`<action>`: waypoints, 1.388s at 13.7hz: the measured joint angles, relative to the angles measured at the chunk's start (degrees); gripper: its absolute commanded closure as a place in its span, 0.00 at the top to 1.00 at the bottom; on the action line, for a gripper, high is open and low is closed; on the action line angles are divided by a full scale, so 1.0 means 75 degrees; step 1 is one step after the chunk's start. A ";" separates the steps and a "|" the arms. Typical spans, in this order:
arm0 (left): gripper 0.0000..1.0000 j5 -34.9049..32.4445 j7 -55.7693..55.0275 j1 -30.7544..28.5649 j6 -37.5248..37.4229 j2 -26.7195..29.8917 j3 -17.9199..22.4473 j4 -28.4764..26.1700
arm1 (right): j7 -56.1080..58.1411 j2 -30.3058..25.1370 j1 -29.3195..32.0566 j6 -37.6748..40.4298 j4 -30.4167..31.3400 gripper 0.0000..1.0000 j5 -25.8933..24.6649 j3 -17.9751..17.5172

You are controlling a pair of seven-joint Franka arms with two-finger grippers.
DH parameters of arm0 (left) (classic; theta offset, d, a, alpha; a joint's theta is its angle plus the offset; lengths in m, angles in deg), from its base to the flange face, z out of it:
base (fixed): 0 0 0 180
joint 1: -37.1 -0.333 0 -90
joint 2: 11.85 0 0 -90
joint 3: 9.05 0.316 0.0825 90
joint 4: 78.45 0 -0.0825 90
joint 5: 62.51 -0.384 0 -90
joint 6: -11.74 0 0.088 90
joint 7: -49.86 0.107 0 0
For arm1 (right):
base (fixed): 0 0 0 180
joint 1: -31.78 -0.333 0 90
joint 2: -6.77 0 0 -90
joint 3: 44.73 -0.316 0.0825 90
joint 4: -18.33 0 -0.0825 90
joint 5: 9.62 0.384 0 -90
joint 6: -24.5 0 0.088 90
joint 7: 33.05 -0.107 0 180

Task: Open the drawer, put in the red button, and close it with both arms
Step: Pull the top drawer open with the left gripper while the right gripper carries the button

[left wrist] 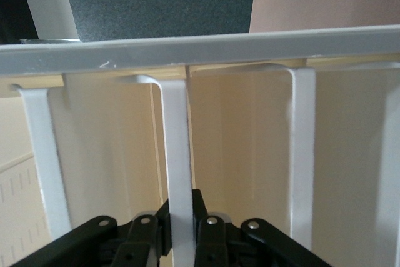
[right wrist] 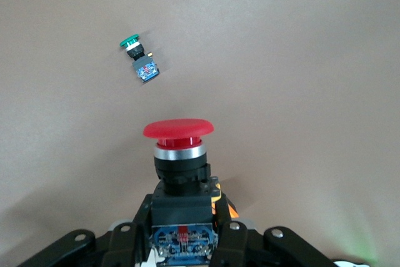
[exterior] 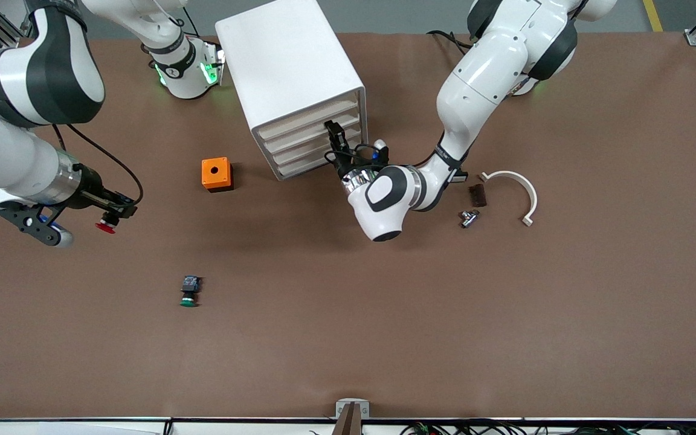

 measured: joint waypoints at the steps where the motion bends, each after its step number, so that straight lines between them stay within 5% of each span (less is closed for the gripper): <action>1: 0.09 0.0030 0.0000 -0.0070 -0.0011 -0.0001 0.0012 -0.0001 | -0.0128 0.0000 -0.0072 -0.0003 0.0000 0.00 0.0000 -0.0001; 11: 0.12 0.0617 0.0001 -0.1171 0.0053 -0.0024 0.0155 -0.0006 | -0.0313 0.0000 -0.0178 -0.0037 0.0028 0.00 0.0000 0.0008; 16: 0.16 0.0706 0.0010 -0.1683 0.0056 -0.0024 0.0154 0.0008 | -0.1774 0.0001 -0.0708 -0.0255 0.0102 0.00 0.0069 -0.0016; 18: 0.23 0.0710 0.0014 -0.1777 0.0058 -0.0023 0.0157 0.0015 | -0.2748 0.0004 -0.1293 -0.0533 0.0239 0.00 0.0085 -0.0033; 19: 0.35 0.0710 0.0014 -0.1792 0.0073 -0.0023 0.0174 0.0019 | -0.3208 0.0012 -0.1590 -0.0655 0.0277 0.00 0.0088 -0.0042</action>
